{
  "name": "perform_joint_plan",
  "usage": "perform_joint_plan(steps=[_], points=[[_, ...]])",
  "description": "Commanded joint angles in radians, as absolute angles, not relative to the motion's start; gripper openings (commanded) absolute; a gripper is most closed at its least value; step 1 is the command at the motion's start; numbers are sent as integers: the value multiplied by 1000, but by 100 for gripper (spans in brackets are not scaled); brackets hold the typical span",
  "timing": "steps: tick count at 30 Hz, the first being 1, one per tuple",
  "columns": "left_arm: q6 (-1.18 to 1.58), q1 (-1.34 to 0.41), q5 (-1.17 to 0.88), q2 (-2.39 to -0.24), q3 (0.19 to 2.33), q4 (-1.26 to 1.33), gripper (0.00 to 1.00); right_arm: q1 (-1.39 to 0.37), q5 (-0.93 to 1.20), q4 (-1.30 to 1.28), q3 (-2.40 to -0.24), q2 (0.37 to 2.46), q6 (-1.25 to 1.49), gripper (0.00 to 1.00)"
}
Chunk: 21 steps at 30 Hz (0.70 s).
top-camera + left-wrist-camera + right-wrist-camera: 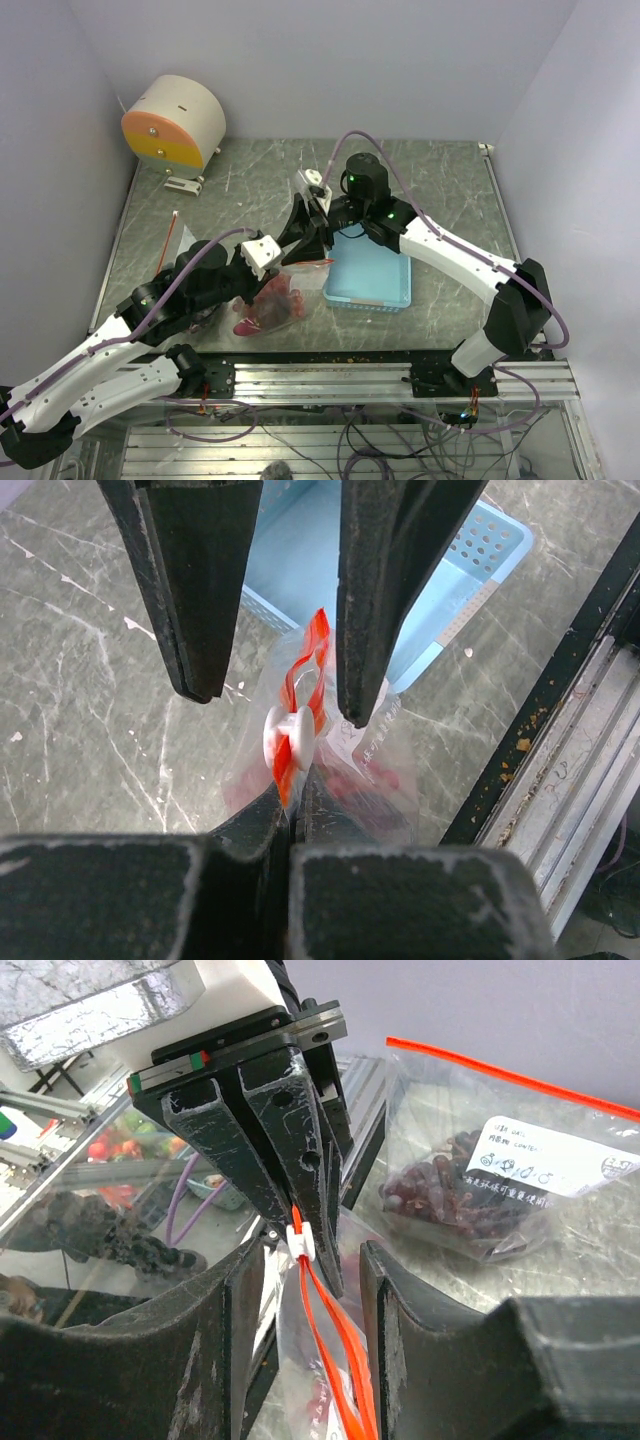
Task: Place the food in the zip-top bag and seal the zipper
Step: Zip the zipper food storage bag at the center of the board.
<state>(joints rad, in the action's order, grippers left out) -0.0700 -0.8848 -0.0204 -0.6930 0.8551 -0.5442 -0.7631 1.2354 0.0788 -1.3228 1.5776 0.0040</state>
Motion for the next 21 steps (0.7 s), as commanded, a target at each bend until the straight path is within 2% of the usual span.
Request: perform_joint_plan(steps=[1,9,12,19,21], points=[[-58,-885,8,-689,861,-523,7,-771,1253,113,-1317,1588,24,42],[-52,-883,20,-710,874,-526,7,-793,1213,86,-1318,1584,-2,41],[-52,-884,15,-711,874,-522,7,-798,1205,75,-1324,1592,-5,36],[-52,-883,22,-701,869,-523,7,-798,1166,42,-1318,1602,-25,34],[-52,-883,22,-698,868,-524,7,-798,1158,36,-1320,1604,-27,30]])
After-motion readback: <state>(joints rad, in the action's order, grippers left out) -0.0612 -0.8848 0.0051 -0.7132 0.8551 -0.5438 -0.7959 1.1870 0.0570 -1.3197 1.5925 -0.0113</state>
